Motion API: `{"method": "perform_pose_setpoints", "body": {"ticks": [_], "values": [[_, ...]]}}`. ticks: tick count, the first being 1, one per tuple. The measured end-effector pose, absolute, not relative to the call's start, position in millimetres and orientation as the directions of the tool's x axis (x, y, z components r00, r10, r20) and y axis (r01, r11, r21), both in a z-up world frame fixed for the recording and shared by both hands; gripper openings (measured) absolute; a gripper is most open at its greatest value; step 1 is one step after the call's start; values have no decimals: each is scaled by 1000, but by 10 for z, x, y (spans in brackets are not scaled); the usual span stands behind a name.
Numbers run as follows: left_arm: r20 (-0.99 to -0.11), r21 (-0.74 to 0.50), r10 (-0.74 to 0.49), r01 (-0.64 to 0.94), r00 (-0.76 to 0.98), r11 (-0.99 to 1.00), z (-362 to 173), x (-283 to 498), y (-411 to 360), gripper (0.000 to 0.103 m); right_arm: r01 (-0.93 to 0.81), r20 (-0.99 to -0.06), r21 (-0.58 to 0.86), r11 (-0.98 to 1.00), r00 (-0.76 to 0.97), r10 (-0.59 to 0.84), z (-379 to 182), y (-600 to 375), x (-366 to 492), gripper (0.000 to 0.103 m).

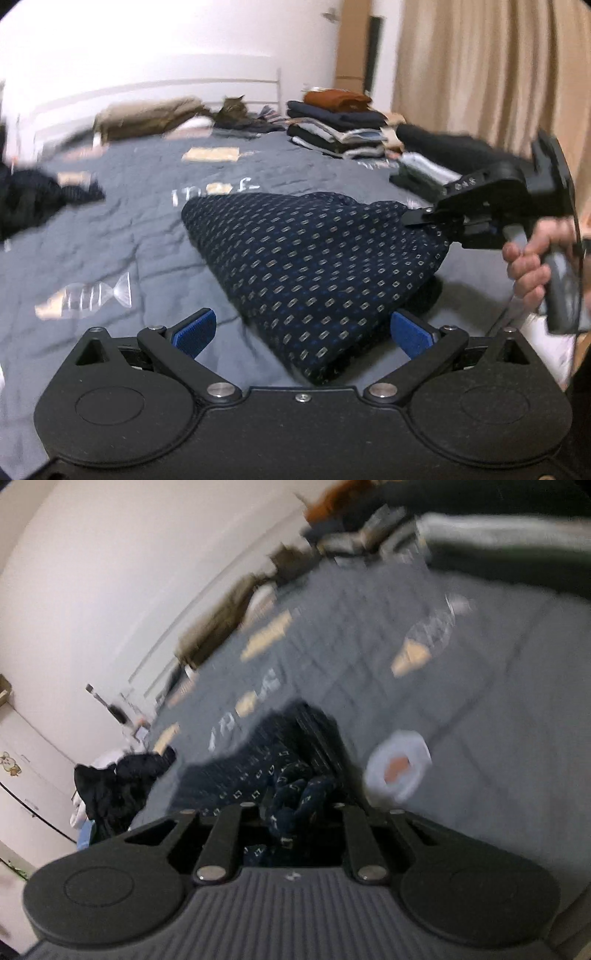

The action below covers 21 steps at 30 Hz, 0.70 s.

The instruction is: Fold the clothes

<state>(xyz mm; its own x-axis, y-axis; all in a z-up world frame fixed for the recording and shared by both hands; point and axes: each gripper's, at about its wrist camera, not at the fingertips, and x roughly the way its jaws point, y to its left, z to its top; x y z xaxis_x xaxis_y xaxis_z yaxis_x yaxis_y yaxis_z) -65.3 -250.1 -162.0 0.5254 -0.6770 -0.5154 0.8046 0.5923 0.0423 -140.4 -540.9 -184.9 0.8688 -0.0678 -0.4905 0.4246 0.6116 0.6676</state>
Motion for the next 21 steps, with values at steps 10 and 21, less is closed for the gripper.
{"method": "perform_pose_setpoints", "body": {"ticks": [10, 21], "values": [[-444, 539, -566, 711, 695, 451, -2036, -1043, -2996, 96, 386, -483, 664, 640, 875, -26, -1977, -5391, -1448, 16], [-404, 632, -495, 626, 770, 458, -2061, -993, -2980, 69, 424, -513, 659, 621, 857, -41, -2010, -5377, -1445, 17]]}}
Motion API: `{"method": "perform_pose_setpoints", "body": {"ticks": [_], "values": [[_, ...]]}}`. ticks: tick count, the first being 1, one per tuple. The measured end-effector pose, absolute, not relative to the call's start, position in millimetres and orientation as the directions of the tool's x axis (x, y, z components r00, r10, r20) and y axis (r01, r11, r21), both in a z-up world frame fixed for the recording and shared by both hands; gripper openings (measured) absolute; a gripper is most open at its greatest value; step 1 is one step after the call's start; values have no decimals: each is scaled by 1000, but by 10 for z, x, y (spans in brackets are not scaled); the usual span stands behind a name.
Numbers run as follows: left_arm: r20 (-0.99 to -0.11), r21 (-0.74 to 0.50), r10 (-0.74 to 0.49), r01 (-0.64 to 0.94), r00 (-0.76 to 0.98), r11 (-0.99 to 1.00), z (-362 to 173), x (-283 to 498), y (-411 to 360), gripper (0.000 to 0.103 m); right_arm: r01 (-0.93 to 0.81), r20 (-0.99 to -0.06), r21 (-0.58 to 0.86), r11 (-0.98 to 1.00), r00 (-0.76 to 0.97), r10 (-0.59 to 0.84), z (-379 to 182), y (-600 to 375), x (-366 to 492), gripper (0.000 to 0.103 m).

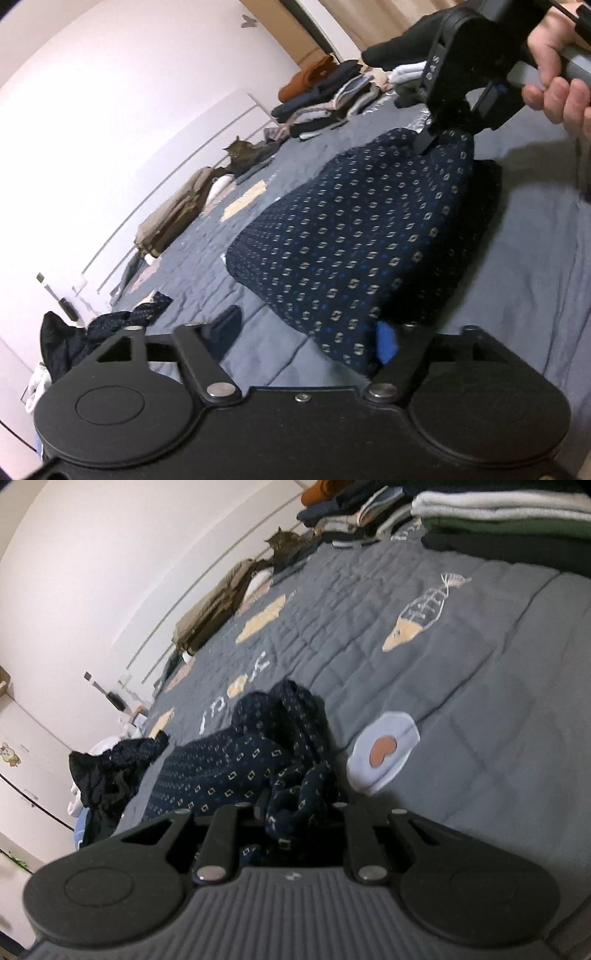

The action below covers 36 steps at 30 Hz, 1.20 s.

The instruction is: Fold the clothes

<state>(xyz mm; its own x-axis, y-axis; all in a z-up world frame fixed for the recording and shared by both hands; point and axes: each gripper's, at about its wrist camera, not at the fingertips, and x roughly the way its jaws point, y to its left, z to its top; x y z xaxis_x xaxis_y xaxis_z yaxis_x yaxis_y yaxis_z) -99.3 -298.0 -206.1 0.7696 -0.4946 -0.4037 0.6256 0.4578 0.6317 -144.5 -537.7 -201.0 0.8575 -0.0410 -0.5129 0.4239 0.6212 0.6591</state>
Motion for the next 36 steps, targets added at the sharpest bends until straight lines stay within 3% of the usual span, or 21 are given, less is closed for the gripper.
{"method": "perform_pose_setpoints", "body": {"ticks": [5, 6, 7, 9, 12, 27, 36], "values": [[-345, 753, -483, 545, 805, 370, -2341, -1053, -3184, 70, 430, -516, 665, 611, 856, -40, -2048, -5394, -1436, 17], [-328, 776, -484, 524, 811, 351, -2414, -1055, -3207, 64, 429, -514, 666, 610, 857, -41, -2052, -5395, -1437, 17], [-322, 793, -487, 512, 812, 330, -2470, -1066, -3219, 48, 428, -513, 666, 611, 857, -42, -2056, -5393, -1435, 17], [-314, 825, -486, 488, 816, 286, -2556, -1099, -3238, 25, 430, -514, 664, 612, 857, -43, -2062, -5390, -1428, 17], [-332, 837, -479, 488, 813, 248, -2518, -1114, -3237, 17, 431, -514, 672, 602, 857, -40, -2065, -5390, -1418, 17], [-439, 803, -479, 571, 760, 171, -2080, -1174, -2843, 12, 396, -517, 700, 595, 855, 39, -2009, -5176, -1516, 16], [-533, 703, -479, 680, 697, 208, -1824, -1276, -2259, 12, 327, -524, 706, 629, 838, 152, -1917, -4707, -1644, 16]]}}
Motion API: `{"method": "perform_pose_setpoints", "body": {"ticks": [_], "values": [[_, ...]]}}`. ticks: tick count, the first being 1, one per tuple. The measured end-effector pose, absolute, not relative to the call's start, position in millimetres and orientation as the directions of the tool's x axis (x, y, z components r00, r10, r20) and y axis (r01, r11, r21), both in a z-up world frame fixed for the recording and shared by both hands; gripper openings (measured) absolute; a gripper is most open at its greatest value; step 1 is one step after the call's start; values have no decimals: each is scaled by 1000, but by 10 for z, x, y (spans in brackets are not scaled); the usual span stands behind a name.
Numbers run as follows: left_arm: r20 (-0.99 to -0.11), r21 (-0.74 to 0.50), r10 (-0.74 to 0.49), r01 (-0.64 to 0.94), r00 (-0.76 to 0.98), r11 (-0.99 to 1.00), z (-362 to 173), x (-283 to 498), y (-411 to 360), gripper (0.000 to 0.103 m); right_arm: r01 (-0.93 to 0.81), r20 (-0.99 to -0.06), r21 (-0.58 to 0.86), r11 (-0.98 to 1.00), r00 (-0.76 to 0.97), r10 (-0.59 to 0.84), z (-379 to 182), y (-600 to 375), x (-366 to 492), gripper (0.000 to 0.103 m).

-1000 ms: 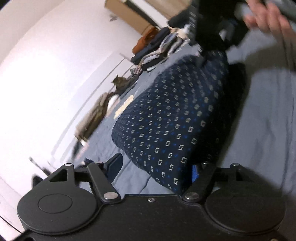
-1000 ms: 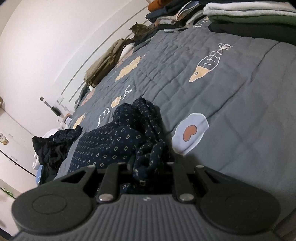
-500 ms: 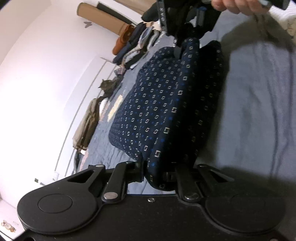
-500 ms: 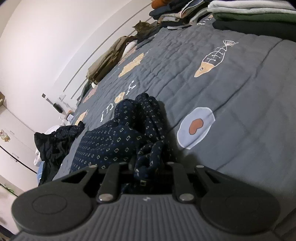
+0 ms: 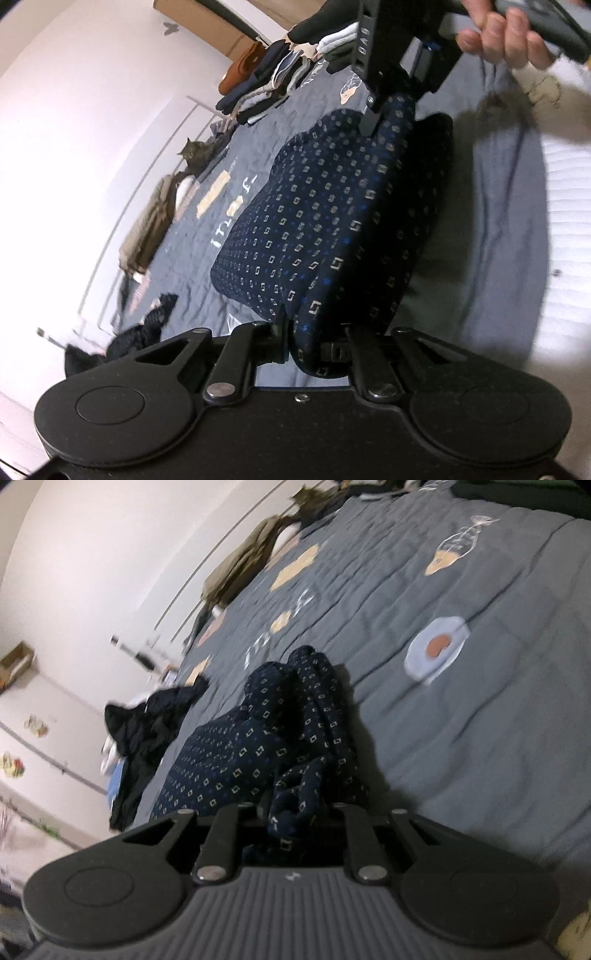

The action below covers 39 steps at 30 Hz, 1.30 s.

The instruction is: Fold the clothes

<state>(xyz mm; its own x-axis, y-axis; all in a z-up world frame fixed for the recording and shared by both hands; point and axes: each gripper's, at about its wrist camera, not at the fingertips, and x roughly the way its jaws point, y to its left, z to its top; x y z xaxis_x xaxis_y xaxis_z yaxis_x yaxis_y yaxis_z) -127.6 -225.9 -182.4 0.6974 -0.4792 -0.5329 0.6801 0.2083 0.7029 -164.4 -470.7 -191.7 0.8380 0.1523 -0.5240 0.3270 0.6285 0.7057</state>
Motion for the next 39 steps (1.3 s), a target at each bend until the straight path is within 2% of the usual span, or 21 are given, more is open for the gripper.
{"method": "perform_pose_setpoints", "body": {"ticks": [3, 4, 6, 8, 9, 10, 14, 18, 22, 25, 30, 39], "values": [[-568, 660, -480, 718, 668, 218, -1856, -1330, -2212, 14, 325, -556, 665, 672, 817, 156, -1885, -4610, -1675, 17], [-579, 655, -472, 724, 665, 215, -1905, -1363, -2203, 21, 327, -571, 645, 691, 807, 151, -1893, -4593, -1674, 21], [-602, 660, -442, 726, 665, 193, -1981, -1439, -2222, 28, 335, -606, 608, 720, 781, 149, -1921, -4591, -1661, 30], [-628, 639, -444, 749, 640, 177, -1962, -1551, -2184, 43, 339, -625, 595, 728, 765, 154, -1915, -4624, -1693, 34], [-637, 611, -461, 769, 618, 187, -1917, -1587, -2131, 59, 335, -631, 590, 735, 759, 160, -1893, -4641, -1717, 37], [-642, 581, -480, 788, 598, 203, -1867, -1611, -2084, 69, 329, -634, 580, 745, 756, 160, -1858, -4661, -1749, 40], [-639, 419, -550, 843, 538, 338, -1588, -1535, -1889, 69, 304, -628, 515, 802, 771, 111, -1629, -4755, -1907, 43], [-611, 208, -617, 852, 496, 480, -1283, -1249, -1758, 71, 265, -574, 516, 814, 813, 99, -1377, -4883, -1922, 46], [-595, 30, -671, 847, 443, 532, -1067, -882, -1786, 74, 214, -536, 510, 833, 837, 113, -1159, -4946, -1726, 49], [-580, -57, -695, 830, 425, 555, -919, -576, -1876, 75, 156, -542, 468, 870, 828, 142, -1050, -4946, -1450, 50], [-557, -110, -706, 804, 437, 584, -777, -119, -2048, 85, 78, -577, 441, 894, 788, 216, -1009, -4987, -936, 51], [-542, -191, -726, 779, 423, 597, -920, 352, -2072, 88, 57, -634, 406, 912, 737, 236, -1192, -5029, -206, 56]]}}
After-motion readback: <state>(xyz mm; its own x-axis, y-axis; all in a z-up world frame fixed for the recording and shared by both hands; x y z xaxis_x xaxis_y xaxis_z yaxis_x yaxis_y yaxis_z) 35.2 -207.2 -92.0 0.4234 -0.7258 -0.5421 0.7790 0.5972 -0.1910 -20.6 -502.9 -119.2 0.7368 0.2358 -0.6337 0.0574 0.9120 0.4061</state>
